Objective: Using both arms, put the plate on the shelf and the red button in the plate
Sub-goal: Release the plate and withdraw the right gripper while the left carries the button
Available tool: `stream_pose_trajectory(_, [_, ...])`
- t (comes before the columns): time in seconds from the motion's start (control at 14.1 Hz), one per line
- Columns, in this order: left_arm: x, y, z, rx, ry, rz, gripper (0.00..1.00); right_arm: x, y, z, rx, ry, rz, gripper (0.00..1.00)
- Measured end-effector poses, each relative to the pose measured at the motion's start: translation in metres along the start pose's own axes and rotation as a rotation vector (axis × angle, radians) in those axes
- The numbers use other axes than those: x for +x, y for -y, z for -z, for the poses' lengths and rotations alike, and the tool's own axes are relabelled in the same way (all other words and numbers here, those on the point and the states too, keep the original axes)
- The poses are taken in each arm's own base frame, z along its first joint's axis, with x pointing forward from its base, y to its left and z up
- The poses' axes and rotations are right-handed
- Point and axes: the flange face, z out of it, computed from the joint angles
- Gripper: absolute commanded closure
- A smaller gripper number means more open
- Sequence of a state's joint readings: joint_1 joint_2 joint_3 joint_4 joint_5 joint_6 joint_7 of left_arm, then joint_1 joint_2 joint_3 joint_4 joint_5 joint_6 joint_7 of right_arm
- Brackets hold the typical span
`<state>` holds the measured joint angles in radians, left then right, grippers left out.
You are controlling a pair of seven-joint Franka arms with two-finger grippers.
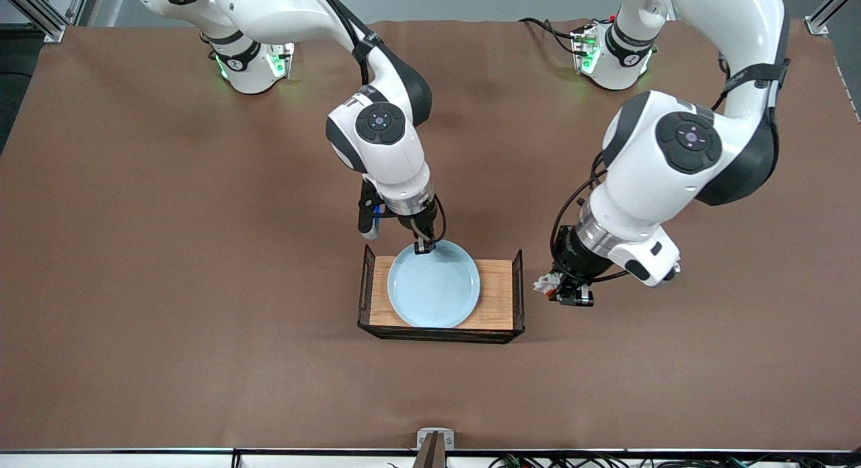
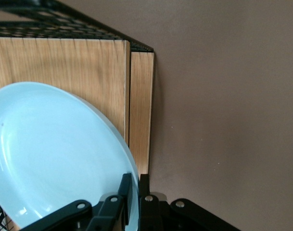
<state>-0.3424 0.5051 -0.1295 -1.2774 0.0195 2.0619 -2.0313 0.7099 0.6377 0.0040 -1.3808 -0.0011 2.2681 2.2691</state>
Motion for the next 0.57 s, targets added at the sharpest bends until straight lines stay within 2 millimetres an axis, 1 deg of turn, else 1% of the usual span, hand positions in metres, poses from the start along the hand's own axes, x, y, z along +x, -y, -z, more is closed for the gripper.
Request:
stream_pose_trajectory(0.07, [-0.008,0.003,0.000,-0.011,-0.004,0.017,0.77,0.003,0.002,-0.002,0.000,-0.004,-0.003,0.50])
stream_pose_trajectory(0.14, [-0.017,0.006,0.000,-0.030,-0.008,0.036,0.77,0.005,0.003,-0.004,-0.001,-0.007,-0.007,0.30])
stream_pose_trajectory(0.21, [-0.026,0.009,0.001,-0.049,-0.016,0.056,0.77,0.008,0.005,-0.005,-0.001,-0.009,-0.011,0.08])
stream_pose_trajectory(0.28, [-0.035,0.013,0.001,-0.069,-0.024,0.077,0.77,0.010,0.007,-0.005,0.000,-0.010,-0.015,0.00])
stream_pose_trajectory(0.42, [-0.056,0.023,0.000,-0.090,-0.034,0.102,0.77,0.011,0.008,-0.004,-0.001,-0.012,-0.017,0.00])
stream_pose_trajectory(0.57, [-0.072,0.032,-0.008,-0.101,-0.038,0.111,0.77,0.011,0.009,0.001,-0.023,-0.031,-0.016,0.00])
